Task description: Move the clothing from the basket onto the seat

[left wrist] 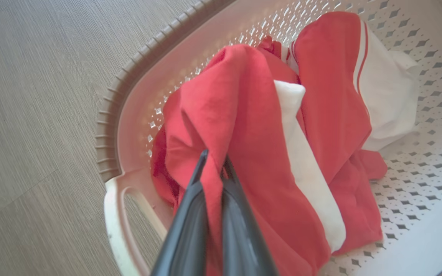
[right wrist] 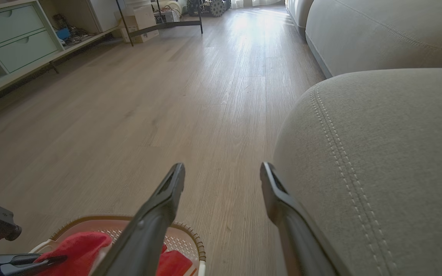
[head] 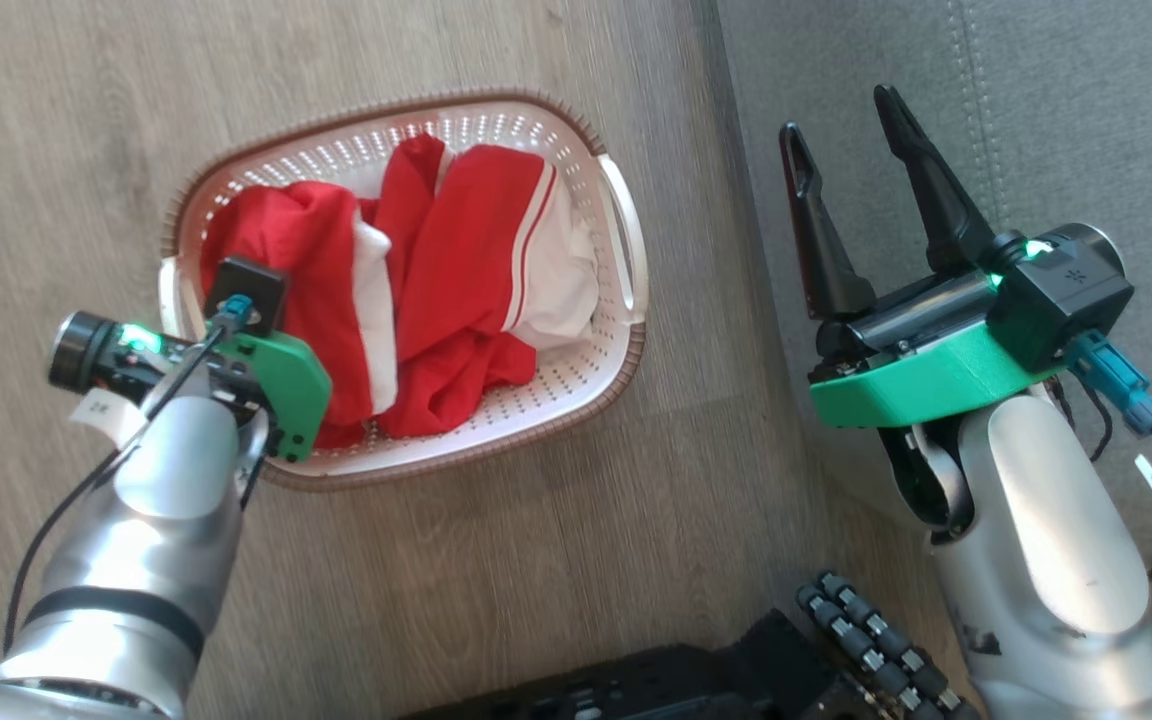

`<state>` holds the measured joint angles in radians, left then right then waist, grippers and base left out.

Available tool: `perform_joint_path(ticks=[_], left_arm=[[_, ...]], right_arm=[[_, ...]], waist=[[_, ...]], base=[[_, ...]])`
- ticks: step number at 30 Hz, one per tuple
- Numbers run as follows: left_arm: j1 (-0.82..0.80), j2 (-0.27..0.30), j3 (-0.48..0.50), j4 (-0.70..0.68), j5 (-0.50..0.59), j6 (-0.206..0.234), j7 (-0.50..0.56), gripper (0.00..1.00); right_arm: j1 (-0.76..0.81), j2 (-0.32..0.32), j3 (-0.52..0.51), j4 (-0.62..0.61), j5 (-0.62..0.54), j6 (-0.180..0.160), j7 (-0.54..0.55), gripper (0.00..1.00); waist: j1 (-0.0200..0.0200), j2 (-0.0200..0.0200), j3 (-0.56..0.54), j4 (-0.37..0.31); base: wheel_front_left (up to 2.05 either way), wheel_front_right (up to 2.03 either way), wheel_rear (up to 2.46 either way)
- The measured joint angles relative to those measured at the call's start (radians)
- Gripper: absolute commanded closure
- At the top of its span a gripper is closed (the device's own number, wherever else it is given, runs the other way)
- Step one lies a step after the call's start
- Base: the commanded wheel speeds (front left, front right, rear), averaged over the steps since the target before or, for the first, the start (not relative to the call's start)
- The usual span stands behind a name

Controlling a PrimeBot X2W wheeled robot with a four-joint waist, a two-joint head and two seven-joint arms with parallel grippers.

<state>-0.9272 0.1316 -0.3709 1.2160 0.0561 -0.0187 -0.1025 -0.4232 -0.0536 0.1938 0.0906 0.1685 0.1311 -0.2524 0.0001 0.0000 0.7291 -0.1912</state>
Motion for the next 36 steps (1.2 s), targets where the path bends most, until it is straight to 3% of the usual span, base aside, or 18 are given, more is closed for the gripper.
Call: perform_joint_path(ticks=[10, 22, 36], left_arm=[[0.006, -0.055, -0.025, -0.002, -0.018, -0.027, -0.067, 1.00], [0.084, -0.095, -0.058, -0.054, -0.088, -0.079, -0.097, 1.00], [0.191, -0.100, -0.176, -0.276, -0.262, -0.105, 0.002, 1.00]], right_arm=[[0.010, 0.000, -0.004, 0.045, -0.007, 0.000, 0.000, 0.00], [0.144, 0.000, -0.017, 0.135, -0.028, 0.000, 0.000, 0.00], [0.345, 0.000, -0.027, 0.212, -0.028, 0.000, 0.000, 0.00]], waist=[[0.0000, 0.0000, -0.110, 0.032], [-0.0001, 0.0001, -0.346, 0.087], [-0.0001, 0.0001, -0.664, 0.153]], base=[[0.00, 0.00, 0.00], [0.00, 0.00, 0.00], [0.00, 0.00, 0.00]])
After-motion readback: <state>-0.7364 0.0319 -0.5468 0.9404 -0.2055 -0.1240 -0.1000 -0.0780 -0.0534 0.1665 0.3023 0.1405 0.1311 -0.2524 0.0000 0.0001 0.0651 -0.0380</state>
